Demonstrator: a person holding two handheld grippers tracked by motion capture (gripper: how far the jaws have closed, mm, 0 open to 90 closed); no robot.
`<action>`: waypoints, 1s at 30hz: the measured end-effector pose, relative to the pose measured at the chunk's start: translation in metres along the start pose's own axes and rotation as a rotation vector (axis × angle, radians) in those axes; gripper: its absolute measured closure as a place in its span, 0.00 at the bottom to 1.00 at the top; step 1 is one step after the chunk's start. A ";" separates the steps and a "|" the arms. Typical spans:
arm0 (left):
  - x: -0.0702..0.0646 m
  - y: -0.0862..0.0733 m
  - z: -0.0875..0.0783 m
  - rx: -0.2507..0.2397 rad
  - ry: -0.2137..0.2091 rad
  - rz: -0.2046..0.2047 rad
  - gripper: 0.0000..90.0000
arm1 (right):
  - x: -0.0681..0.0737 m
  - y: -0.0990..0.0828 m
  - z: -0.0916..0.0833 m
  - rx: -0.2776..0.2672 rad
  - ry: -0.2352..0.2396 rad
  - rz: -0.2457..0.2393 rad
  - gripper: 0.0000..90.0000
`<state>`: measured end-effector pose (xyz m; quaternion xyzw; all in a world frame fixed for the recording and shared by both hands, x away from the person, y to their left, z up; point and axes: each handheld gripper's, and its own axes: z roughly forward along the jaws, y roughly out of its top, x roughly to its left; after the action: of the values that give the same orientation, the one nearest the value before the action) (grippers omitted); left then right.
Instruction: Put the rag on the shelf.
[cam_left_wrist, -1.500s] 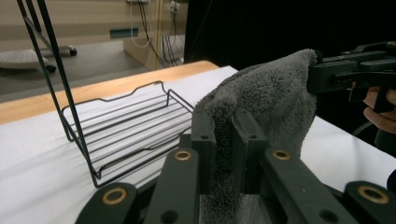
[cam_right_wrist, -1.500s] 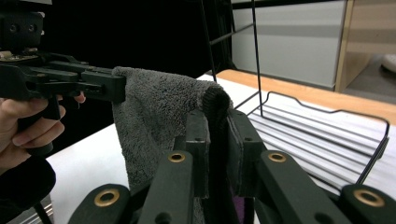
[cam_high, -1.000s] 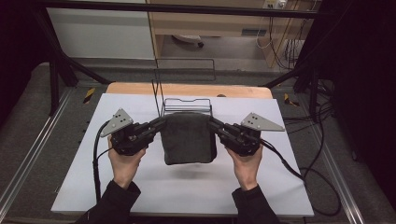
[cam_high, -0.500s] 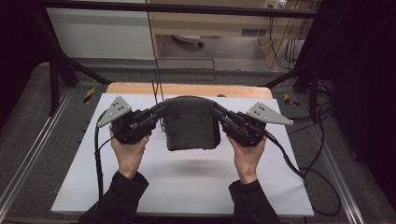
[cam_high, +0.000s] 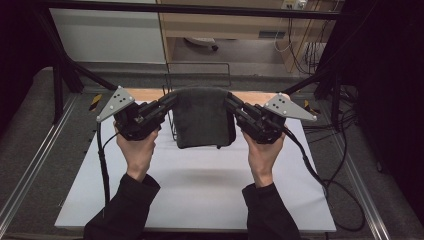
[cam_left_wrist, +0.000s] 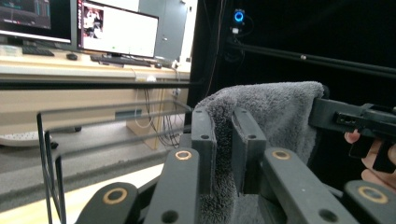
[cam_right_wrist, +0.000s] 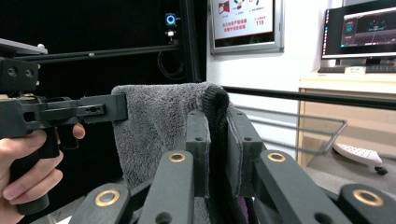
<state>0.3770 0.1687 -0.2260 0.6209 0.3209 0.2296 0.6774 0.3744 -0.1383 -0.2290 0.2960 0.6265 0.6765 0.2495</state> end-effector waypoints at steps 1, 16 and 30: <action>0.000 0.003 0.001 -0.005 0.002 0.005 0.90 | 0.000 0.006 0.003 -0.012 -0.006 -0.003 0.90; 0.011 0.047 0.007 -0.082 0.016 -0.009 0.90 | 0.002 0.047 0.024 -0.056 -0.020 -0.022 0.90; 0.019 0.083 0.017 -0.140 0.036 0.004 0.90 | -0.003 0.086 0.046 -0.097 -0.031 -0.048 0.90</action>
<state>0.4095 0.1811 -0.1462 0.5684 0.3146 0.2639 0.7129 0.4116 -0.1160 -0.1415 0.2790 0.5958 0.6954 0.2893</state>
